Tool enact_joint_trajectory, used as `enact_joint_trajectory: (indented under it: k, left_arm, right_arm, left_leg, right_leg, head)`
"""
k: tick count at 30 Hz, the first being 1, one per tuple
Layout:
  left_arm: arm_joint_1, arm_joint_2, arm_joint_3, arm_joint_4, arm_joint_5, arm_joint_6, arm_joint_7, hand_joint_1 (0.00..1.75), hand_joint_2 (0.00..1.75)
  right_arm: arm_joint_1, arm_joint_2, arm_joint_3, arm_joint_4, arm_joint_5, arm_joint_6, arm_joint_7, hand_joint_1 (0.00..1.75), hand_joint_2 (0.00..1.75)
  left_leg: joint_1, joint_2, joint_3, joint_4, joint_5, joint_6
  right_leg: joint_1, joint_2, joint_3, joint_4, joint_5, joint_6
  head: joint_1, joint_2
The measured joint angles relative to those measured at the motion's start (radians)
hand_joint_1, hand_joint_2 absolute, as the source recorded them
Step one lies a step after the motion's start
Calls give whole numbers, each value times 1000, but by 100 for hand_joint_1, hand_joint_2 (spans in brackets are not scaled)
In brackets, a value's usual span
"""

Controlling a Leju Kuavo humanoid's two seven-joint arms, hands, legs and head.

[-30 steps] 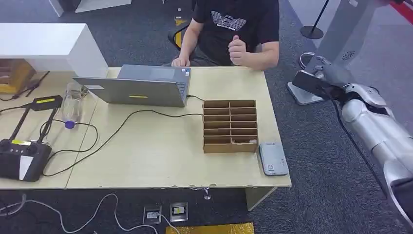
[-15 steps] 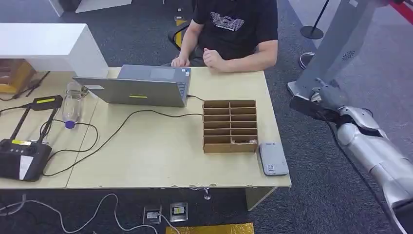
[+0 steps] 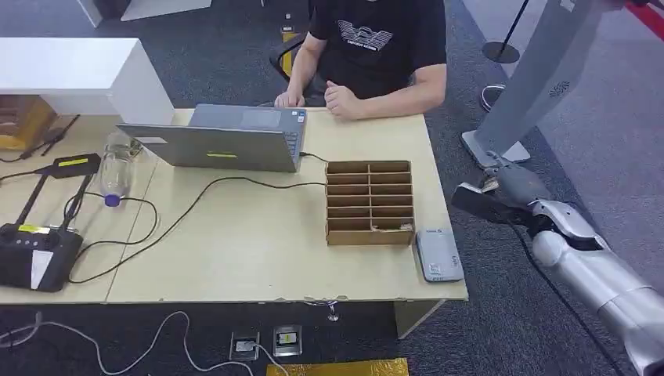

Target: Pass the card to the sensor for recognition and then transmit it.

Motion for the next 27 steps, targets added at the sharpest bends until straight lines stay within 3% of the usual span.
enact_joint_trajectory:
  k: [19,27]
  left_arm:
    - [5,0,-2,0,-21,-23,-19,0,0]
    - [10,0,-16,0,-21,-12,-43,0,0]
  right_arm:
    - [158,-59,45,-182,-75,-44,102,175,175]
    - [224,-78,50,-185,-90,-94,95,175,175]
  left_leg:
    - [0,0,0,0,0,0]
    - [0,0,0,0,0,0]
  right_leg:
    - [0,0,0,0,0,0]
    - [0,0,0,0,0,0]
  head:
    - [0,0]
    - [0,0]
